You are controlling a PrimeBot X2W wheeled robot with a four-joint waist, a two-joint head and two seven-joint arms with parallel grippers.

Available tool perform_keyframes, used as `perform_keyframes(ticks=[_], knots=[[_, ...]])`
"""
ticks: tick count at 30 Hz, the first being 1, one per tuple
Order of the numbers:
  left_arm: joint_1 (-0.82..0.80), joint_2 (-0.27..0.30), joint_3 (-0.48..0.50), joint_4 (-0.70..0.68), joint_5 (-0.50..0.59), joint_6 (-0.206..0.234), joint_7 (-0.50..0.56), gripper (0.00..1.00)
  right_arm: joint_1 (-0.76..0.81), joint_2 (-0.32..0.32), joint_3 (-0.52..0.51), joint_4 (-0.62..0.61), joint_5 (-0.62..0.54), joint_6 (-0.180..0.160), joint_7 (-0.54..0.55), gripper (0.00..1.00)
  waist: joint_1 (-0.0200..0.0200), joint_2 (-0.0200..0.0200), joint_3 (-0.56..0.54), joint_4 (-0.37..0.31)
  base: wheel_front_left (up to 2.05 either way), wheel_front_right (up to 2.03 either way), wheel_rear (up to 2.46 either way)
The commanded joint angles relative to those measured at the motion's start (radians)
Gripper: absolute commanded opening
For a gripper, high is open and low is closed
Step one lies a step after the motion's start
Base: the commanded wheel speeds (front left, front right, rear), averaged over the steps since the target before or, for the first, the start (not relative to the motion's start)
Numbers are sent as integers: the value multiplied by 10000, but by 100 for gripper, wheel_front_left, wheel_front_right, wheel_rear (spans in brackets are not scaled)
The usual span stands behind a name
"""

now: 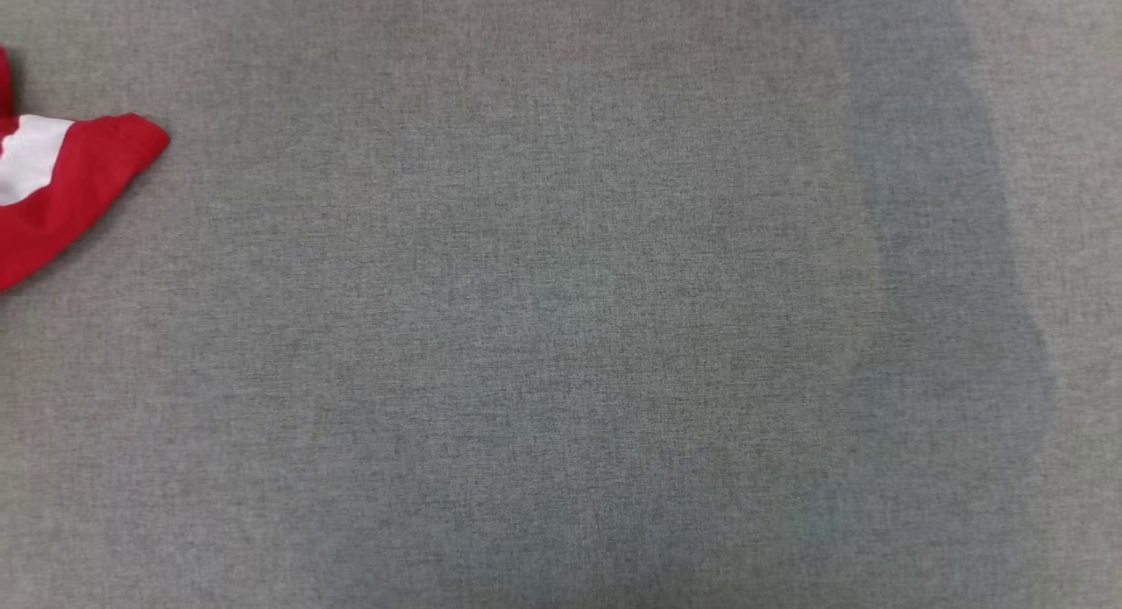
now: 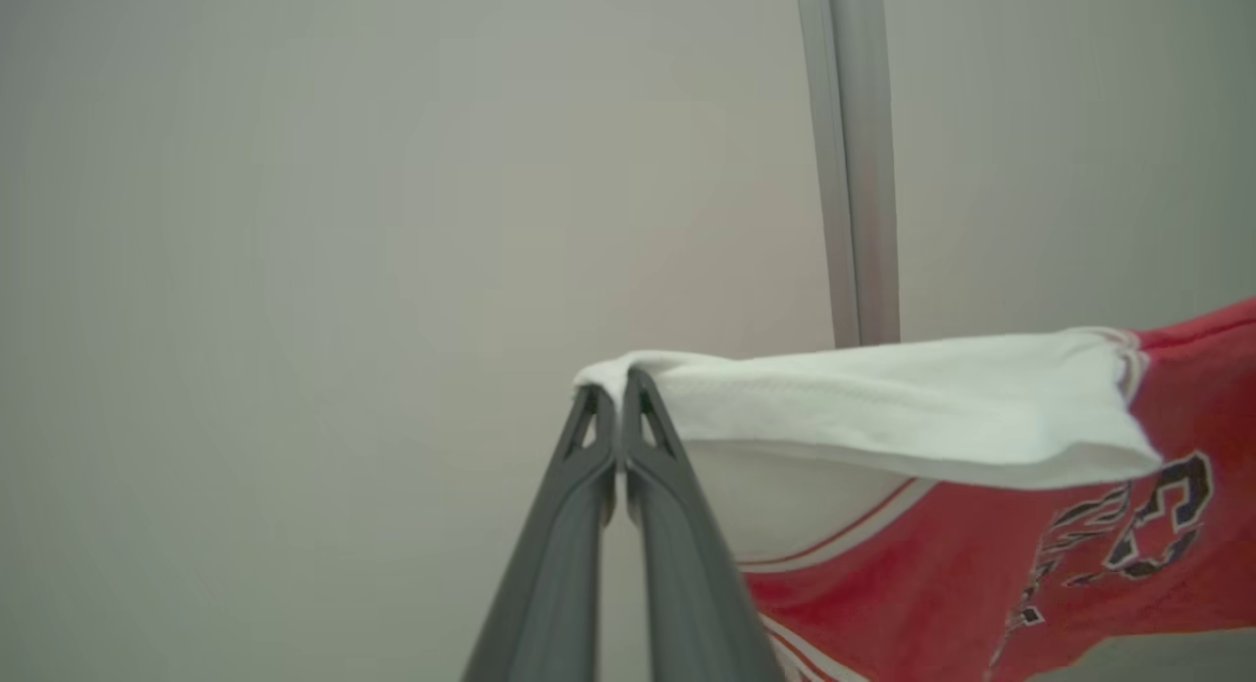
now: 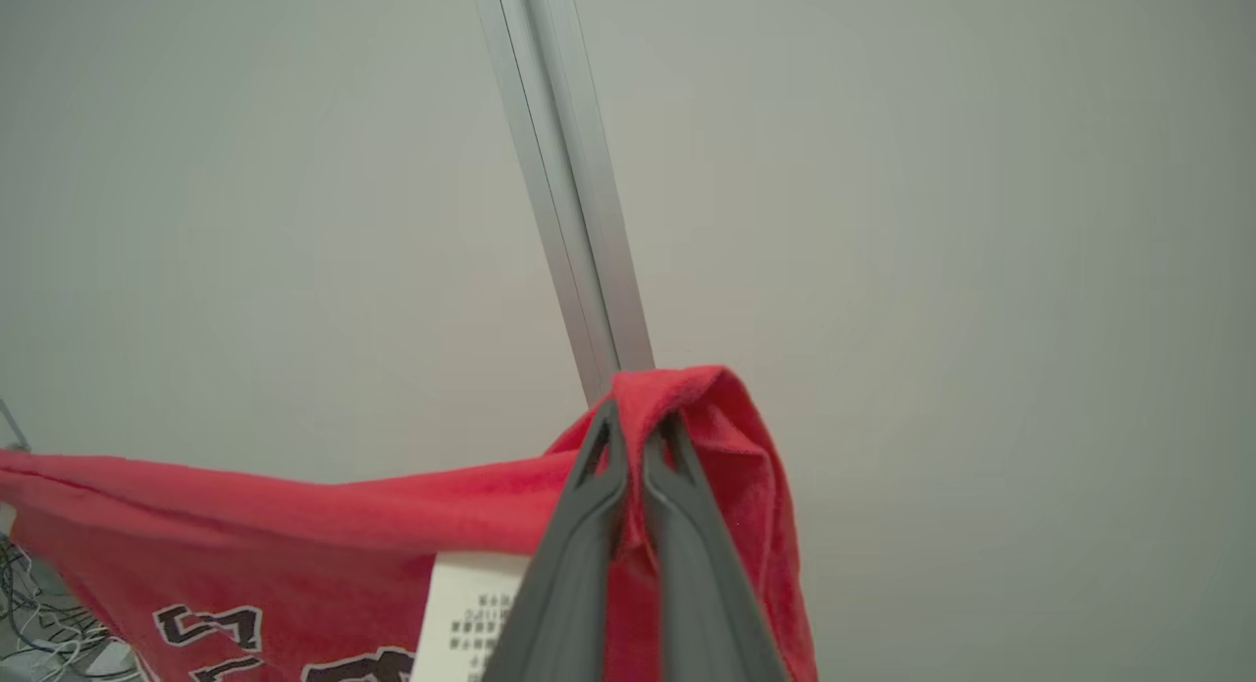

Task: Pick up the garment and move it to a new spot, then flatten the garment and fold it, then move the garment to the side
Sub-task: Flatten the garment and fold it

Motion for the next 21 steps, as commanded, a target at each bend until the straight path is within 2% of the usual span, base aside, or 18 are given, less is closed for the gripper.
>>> perform_keyframes(ticks=[1, 6, 8, 13, 21], knots=[[370, 78, -249, -56, -189, -2, 102, 0, 341, -71, 183, 63, 102, 2, 63, 0, 0, 0, -120, 12, 0, 0, 0], [1620, 497, -1471, -504, -1159, -1, 833, 0, 1766, -187, 1110, 81, 668, 2, 467, 0, 0, 0, -745, 31, 0, 0, 0], [2153, 832, -2157, -781, -1259, 4, 1206, 0, 2508, -260, 1707, -128, 997, 2, 1012, 0, 0, 0, -1095, -7, 0, 0, 0], [3515, 1521, -3241, -1485, -2386, 4, 2302, 0, 4068, -724, 3094, -850, 1833, 2, 2265, 0, 0, 0, -2032, -172, 0, 0, 0], [5424, 2516, -4114, -2871, -4137, 3, 3910, 0, 5744, -1314, 4530, -1902, 3095, 2, 3535, 0, 0, 0, -3281, -422, 0, 0, 0]])
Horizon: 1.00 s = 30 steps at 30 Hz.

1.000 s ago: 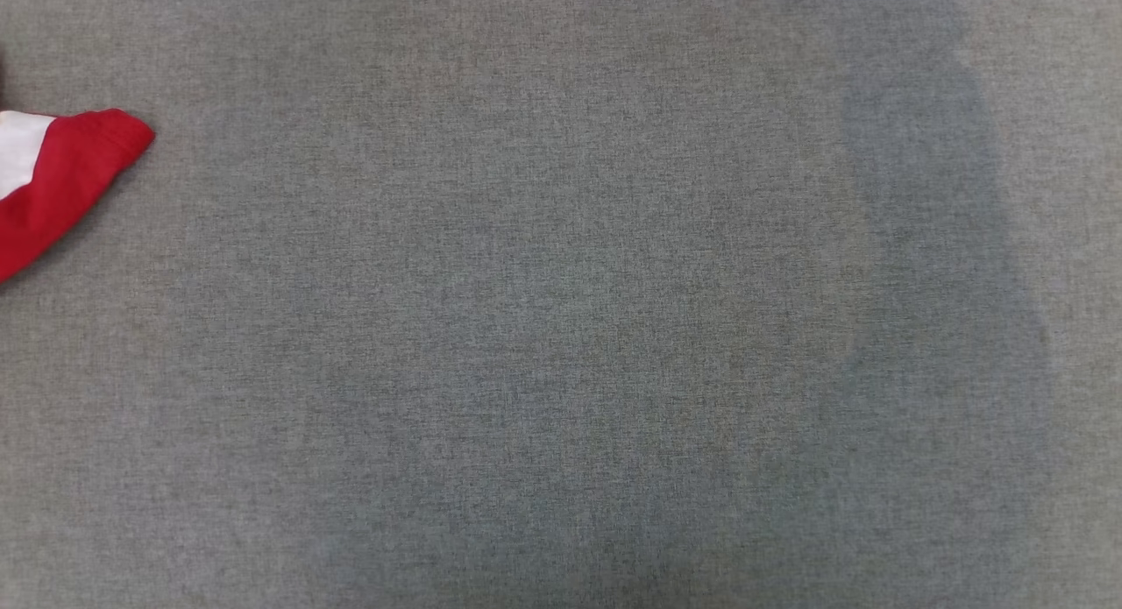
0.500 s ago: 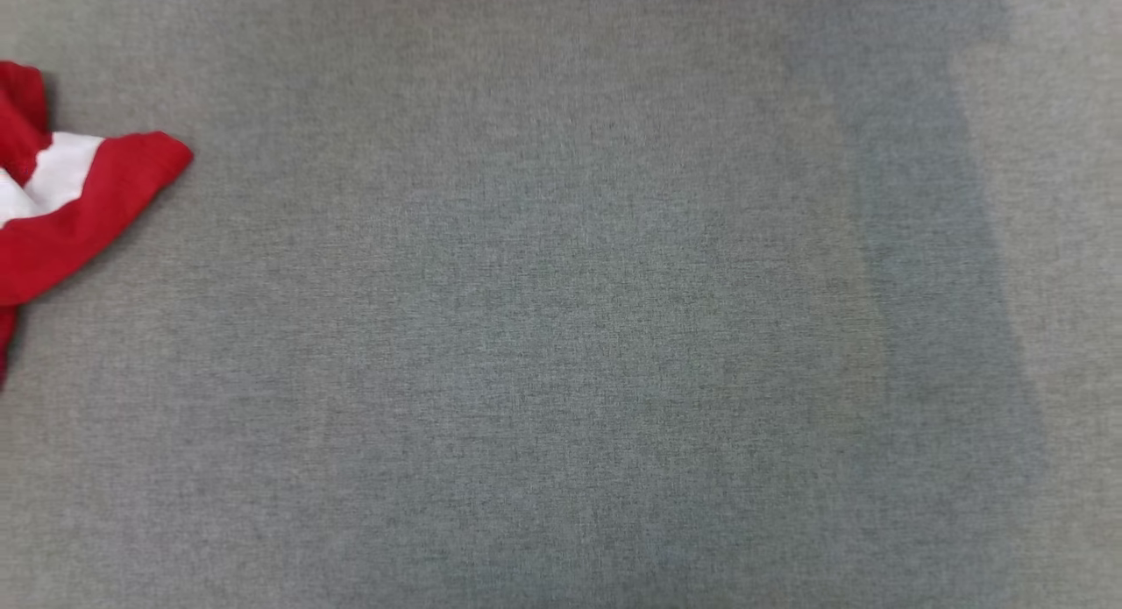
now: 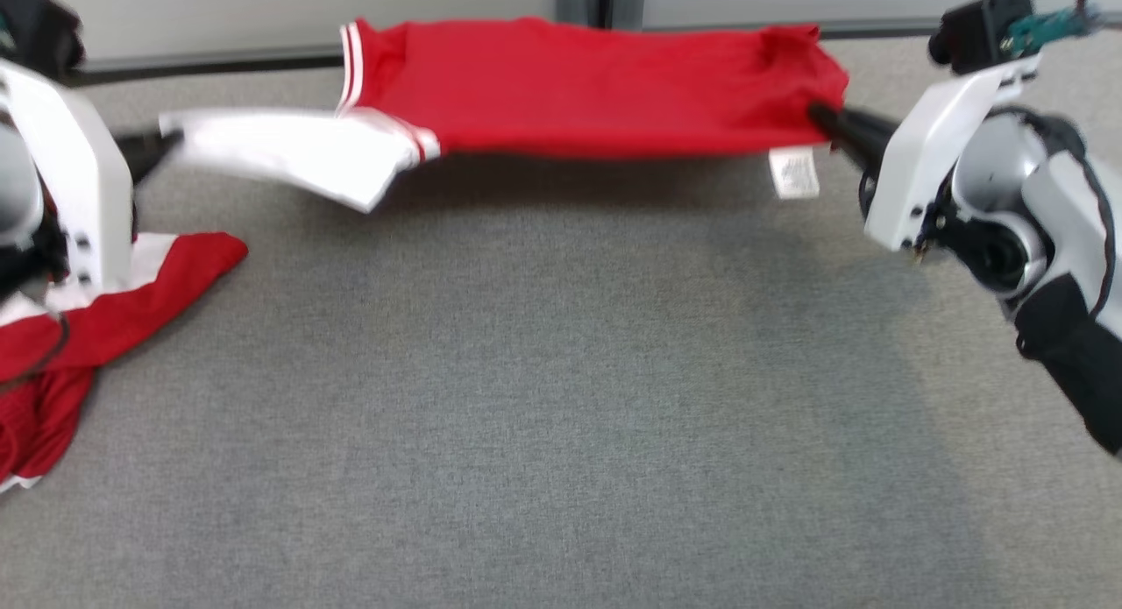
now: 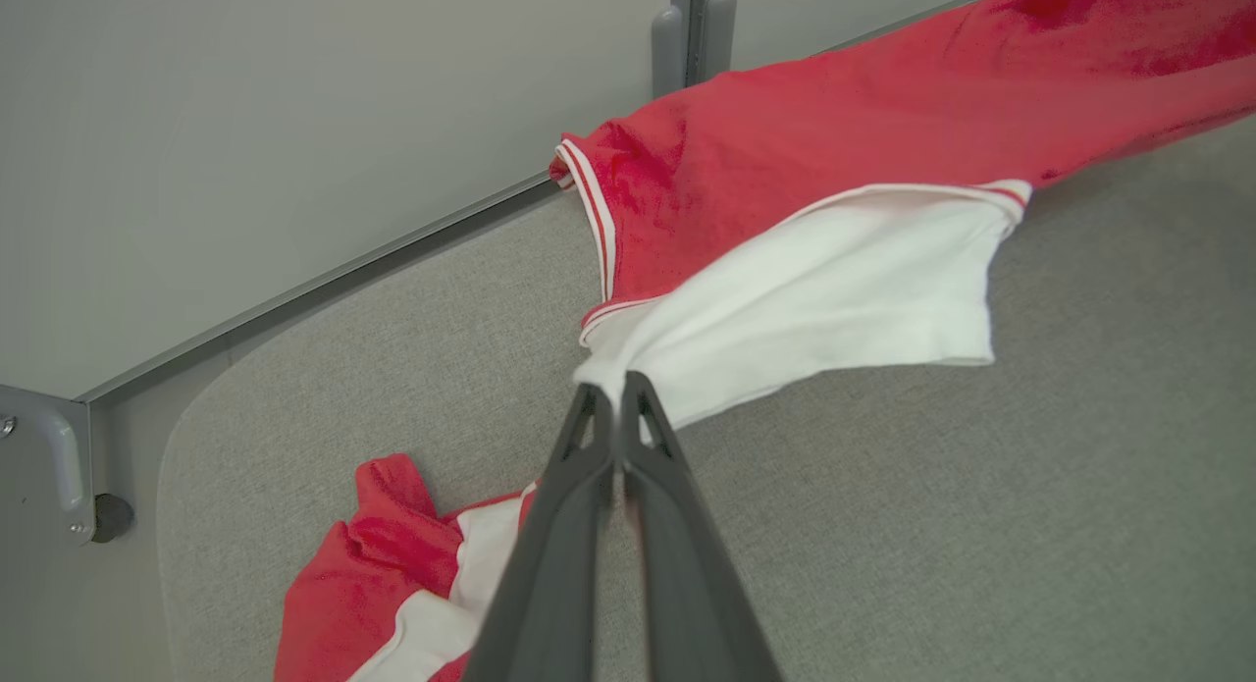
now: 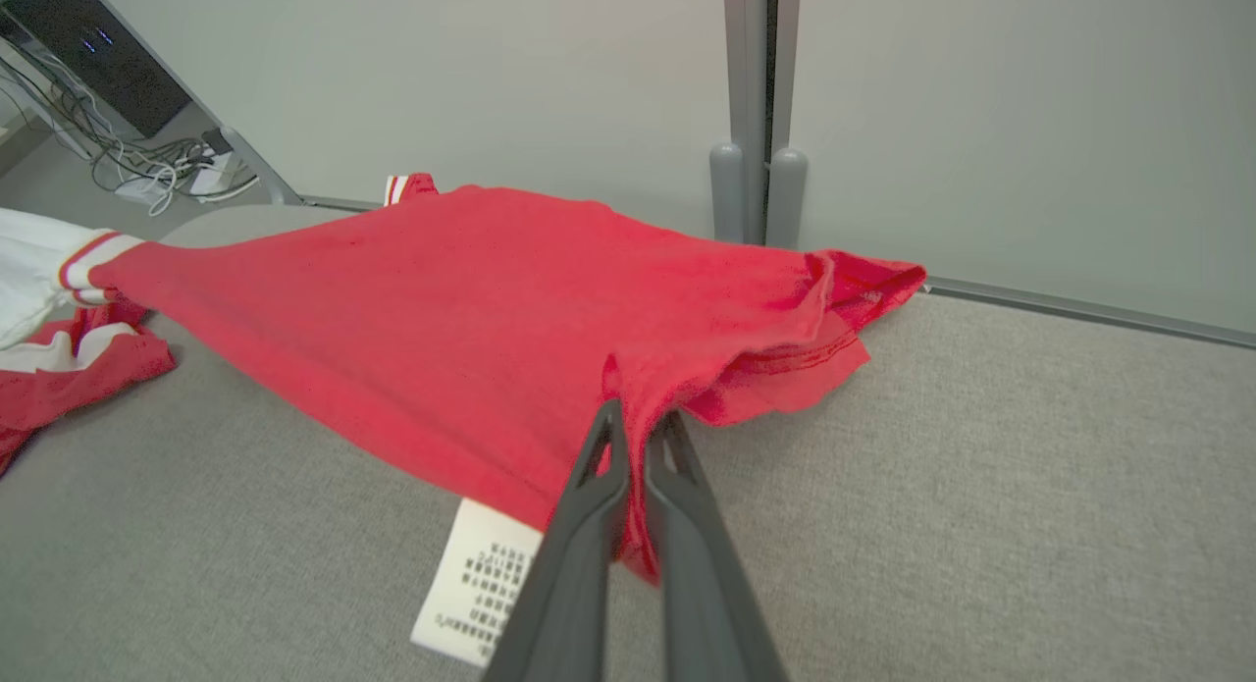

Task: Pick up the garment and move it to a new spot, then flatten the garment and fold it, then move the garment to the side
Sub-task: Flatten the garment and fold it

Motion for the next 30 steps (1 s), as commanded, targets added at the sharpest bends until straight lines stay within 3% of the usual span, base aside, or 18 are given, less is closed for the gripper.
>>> perform_keyframes(ticks=[1, 9, 17, 30], knots=[[397, 220, -150, -280, -115, 11, 287, 0, 361, -160, 198, -202, 279, 0, 249, 0, 0, 0, -610, -190, 0, 0, 0], [2433, 1157, -479, -2347, -1149, 247, 1256, 0, 1688, -1028, 1167, -1183, 1451, 0, 1477, 0, 0, 0, -1502, -318, 0, 0, 0], [4103, 2219, -622, -4861, -1762, 1169, 2109, 0, 2931, -2095, 1736, -2010, 1964, 0, 2394, 0, 0, 0, -1995, -294, 0, 0, 0], [6215, 3557, -679, -7769, -2781, 2215, 2848, 0, 5340, -4146, 1252, -4121, 2765, 0, 3854, 0, 0, 0, -2141, -185, 0, 0, 0]])
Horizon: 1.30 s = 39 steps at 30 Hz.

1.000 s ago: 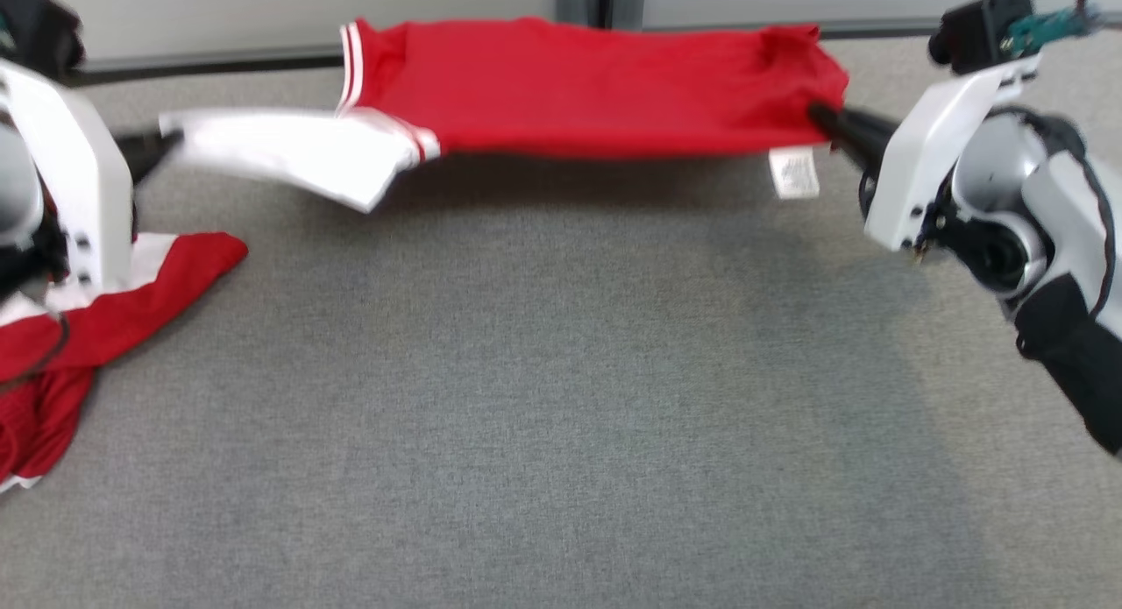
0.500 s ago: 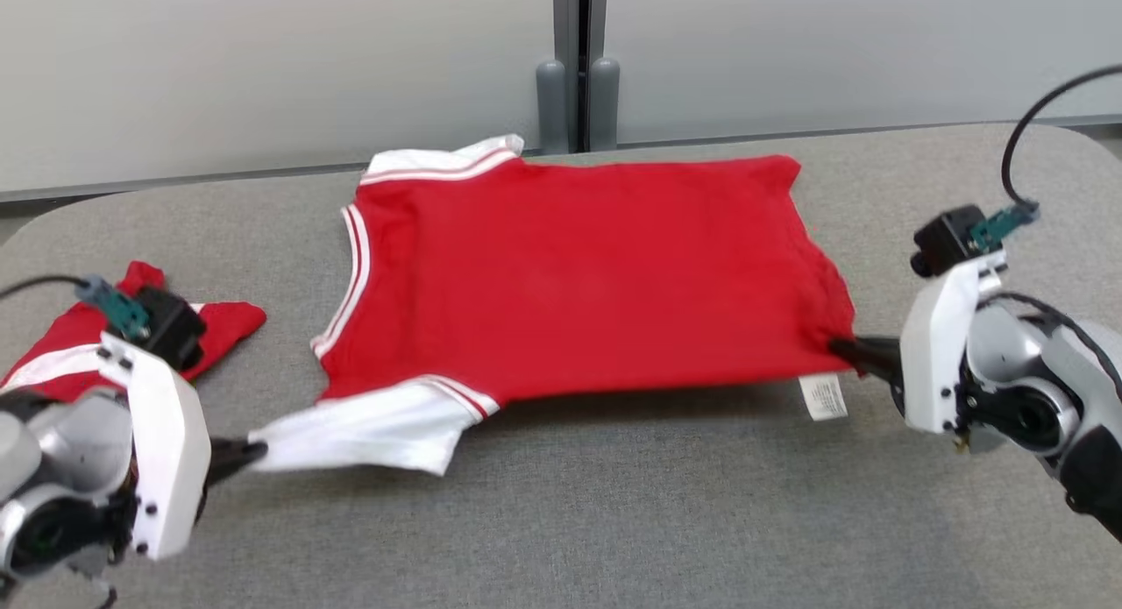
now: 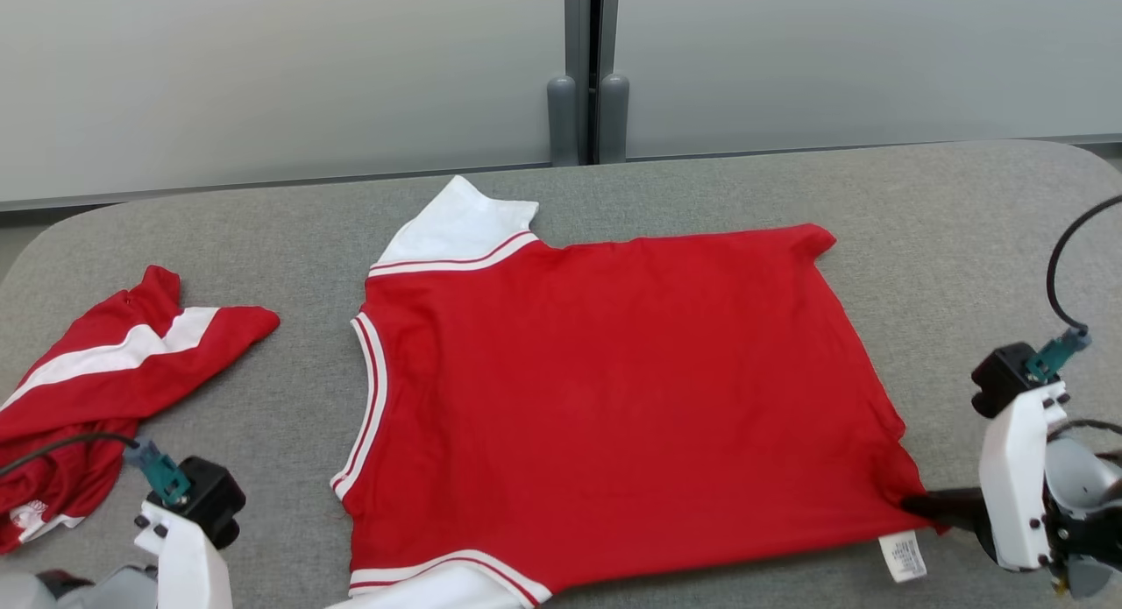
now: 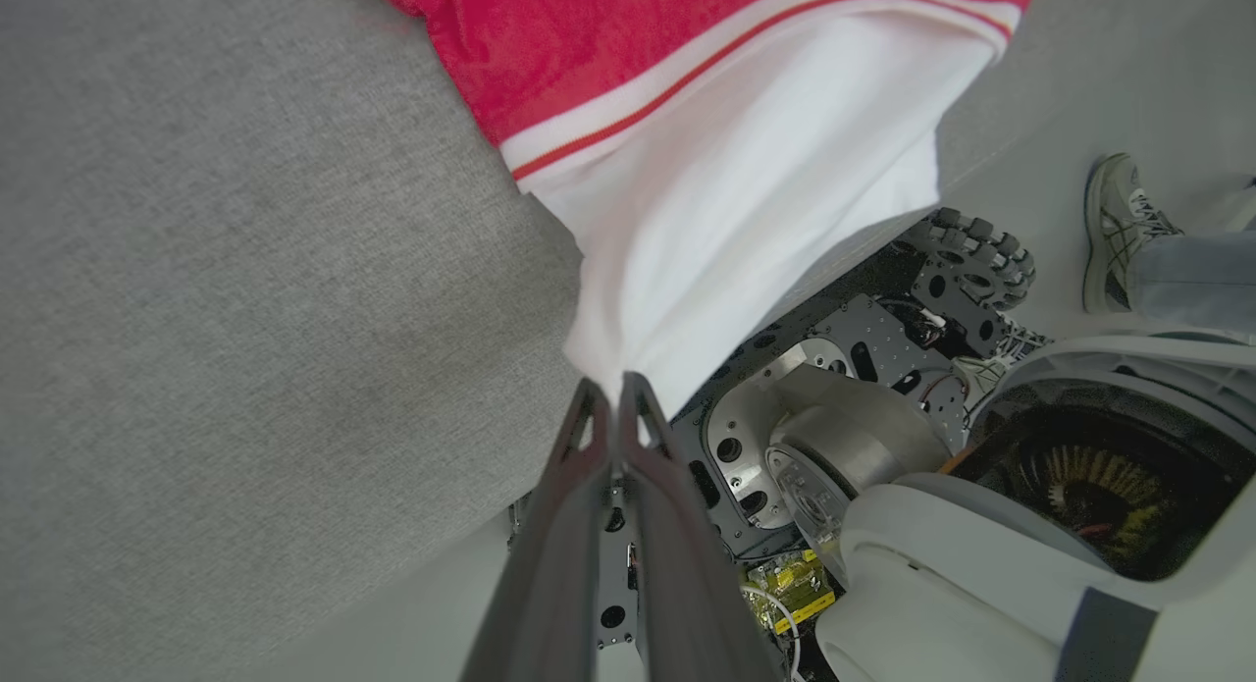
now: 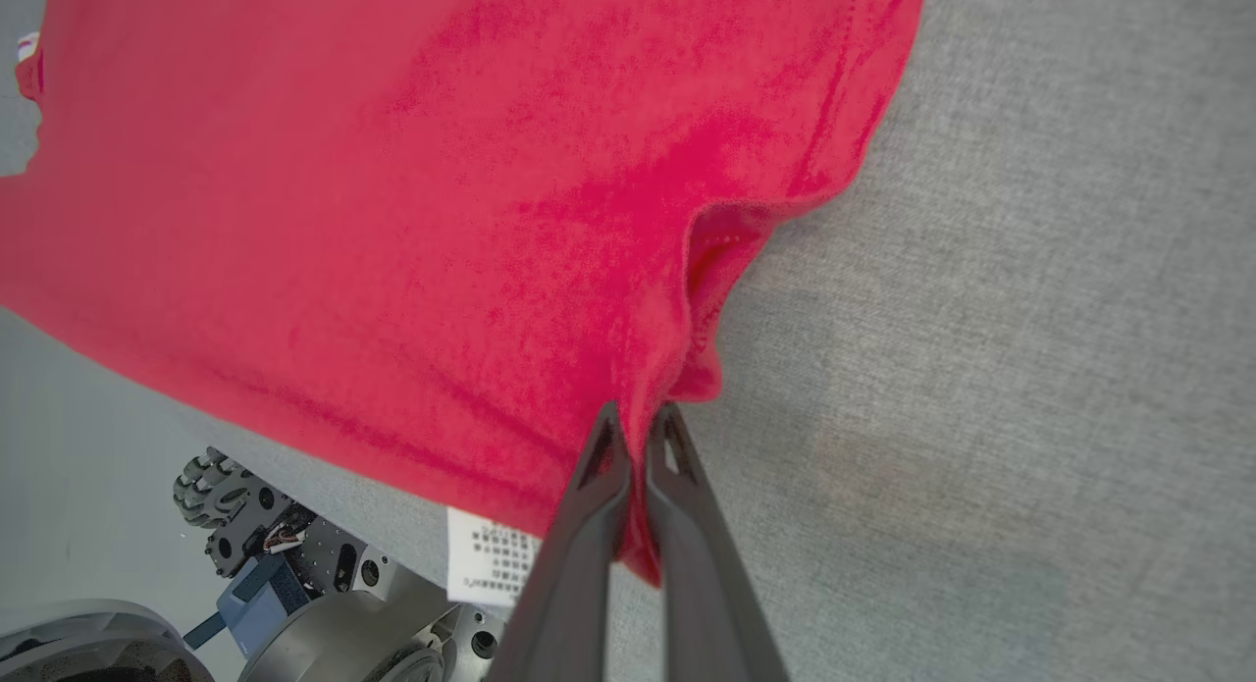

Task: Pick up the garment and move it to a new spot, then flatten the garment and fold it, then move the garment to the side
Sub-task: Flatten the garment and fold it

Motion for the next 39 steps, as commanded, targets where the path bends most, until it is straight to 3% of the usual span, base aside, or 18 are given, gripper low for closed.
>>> perform_keyframes(ticks=[1, 7, 16, 27, 39], knots=[[259, 154, 4, -92, -87, 107, 26, 0, 354, -305, -153, -218, 63, -2, 180, 0, 0, 0, -19, -7, 0, 0, 0], [514, 299, 100, -337, -276, 223, -85, 0, 1109, -628, -778, -1088, 27, -2, 479, 0, 0, 0, 4, -38, 0, 0, 0], [-555, 134, 600, -85, -137, 231, 503, 0, 1330, -177, -1853, -1439, -337, -2, 1027, 0, 0, 0, 337, 2, 0, 0, 0], [-2259, -1201, 1004, 1531, -74, 76, 1873, 0, 879, 1050, -3706, -969, -1143, 0, 2085, 0, 0, 0, 1293, -168, 0, 0, 0], [-3253, -2557, 1015, 3767, 610, -566, 1943, 0, 699, 2627, -5408, -717, -2679, 0, 2945, 0, 0, 0, 1903, -447, 0, 0, 0]])
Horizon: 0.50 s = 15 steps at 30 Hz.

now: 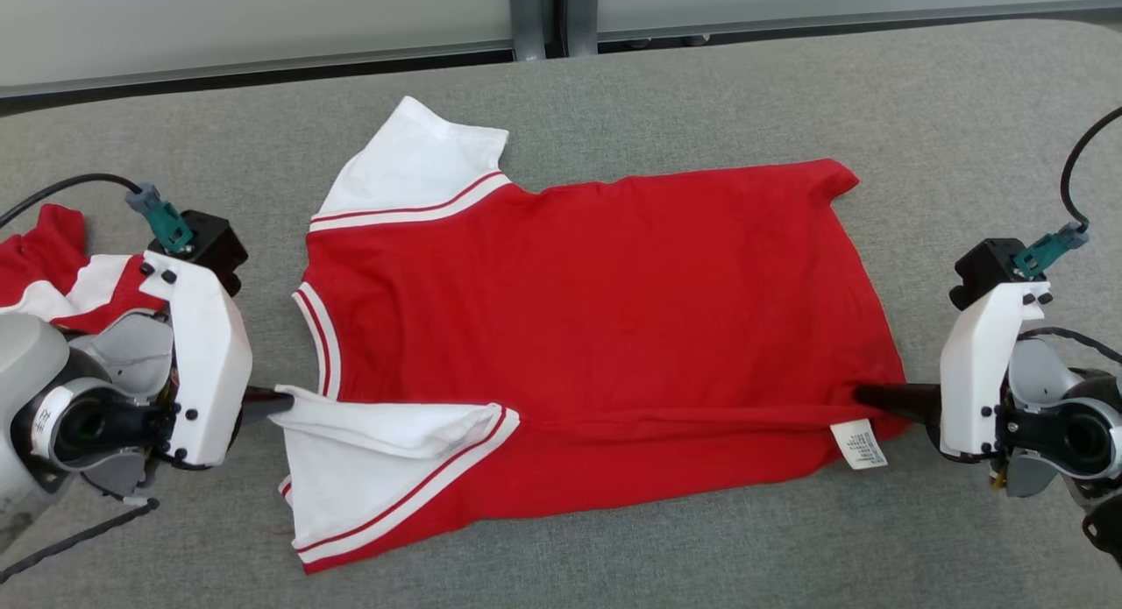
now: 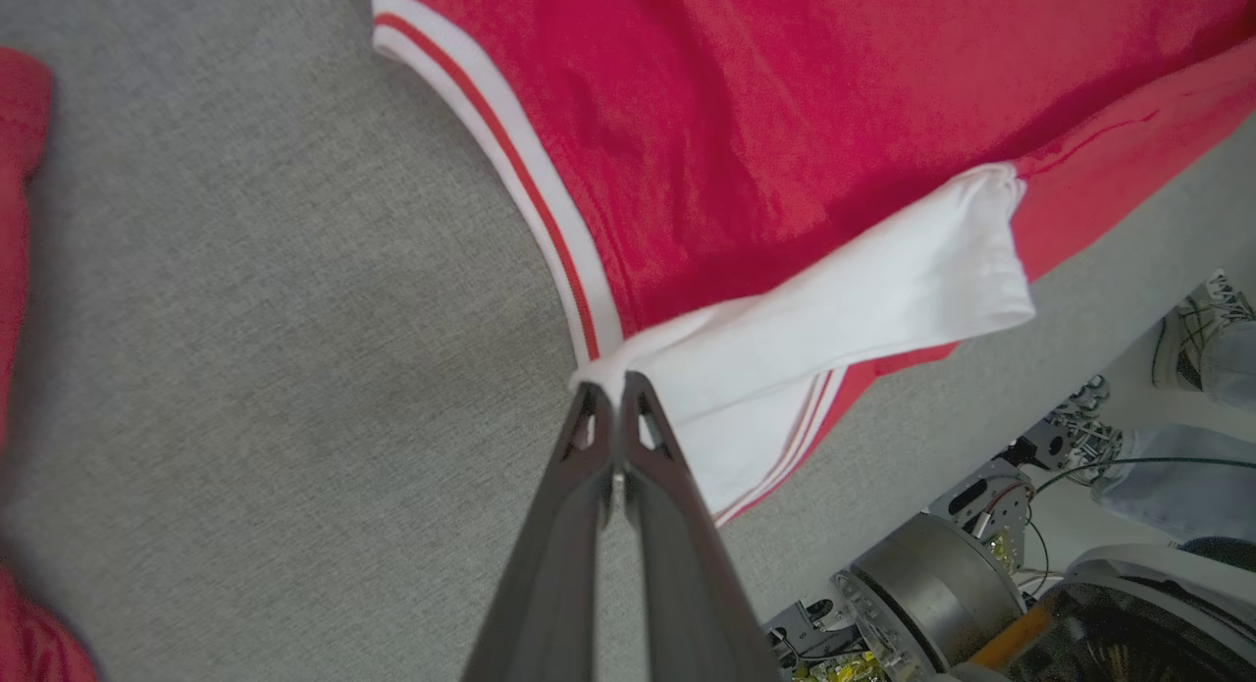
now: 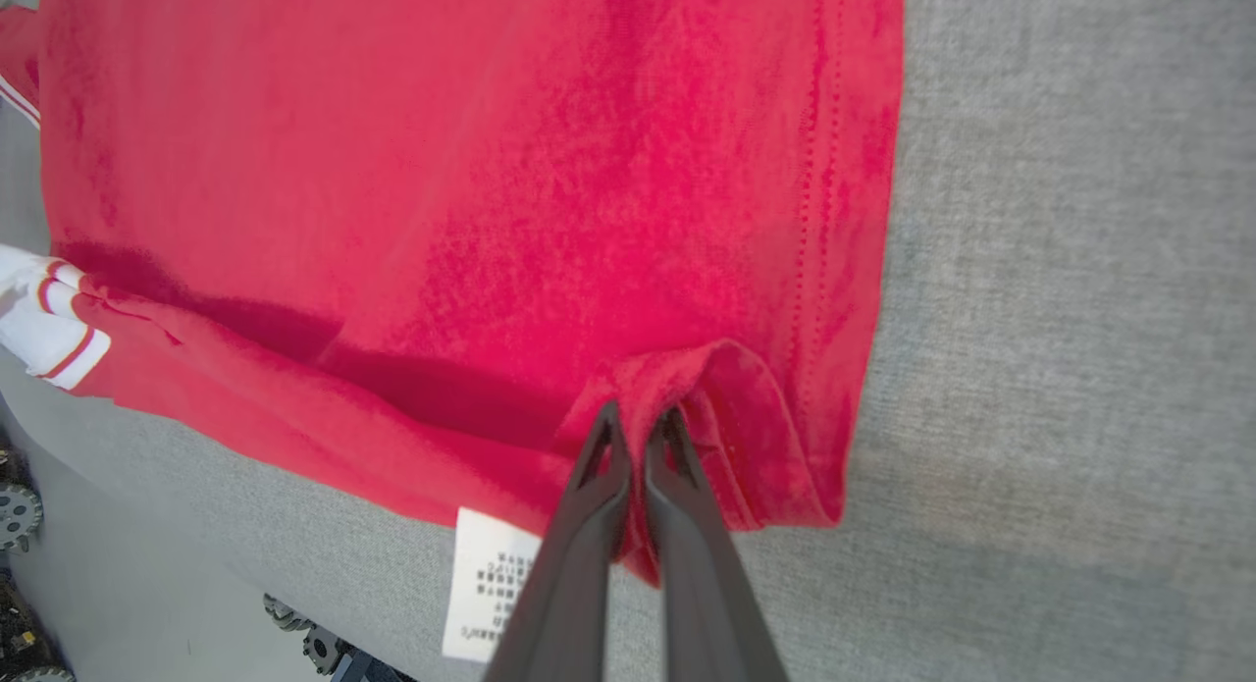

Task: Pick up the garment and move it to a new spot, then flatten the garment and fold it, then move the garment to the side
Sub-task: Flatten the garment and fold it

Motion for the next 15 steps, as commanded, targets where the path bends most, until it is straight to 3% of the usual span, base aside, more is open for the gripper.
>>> perform_keyframes(ticks=[1, 3, 10, 12, 13, 14, 15], knots=[[-132, -88, 16, 186, 51, -89, -58, 0, -75, 106, -179, 28, -173, 2, 88, 0, 0, 0, 45, -26, 0, 0, 0], [-180, -228, 3, 466, 99, -193, -92, 0, -89, 334, -448, -16, -395, 2, 196, 0, 0, 0, 85, -46, 0, 0, 0], [-256, -642, 36, 1319, 96, -478, -268, 0, -45, 994, -1266, -107, -1086, 2, 567, 31, 0, 0, 94, -43, 0, 0, 0], [-297, -726, 49, 1507, 80, -565, -269, 0, -17, 1146, -1471, -147, -1275, 2, 669, 48, 0, 0, 104, -23, 0, 0, 0], [-300, -767, 75, 1593, 60, -573, -304, 0, -23, 1207, -1592, -185, -1387, 2, 679, 90, 0, 0, 108, -16, 0, 0, 0], [-316, -813, 115, 1680, 97, -594, -389, 45, -27, 1274, -1698, -202, -1467, 2, 725, 100, 0, 0, 112, -7, 0, 0, 0], [-316, -813, 115, 1680, 97, -594, -389, 45, -27, 1274, -1698, -202, -1467, 2, 725, 100, 0, 0, 112, -7, 0, 0, 0]])
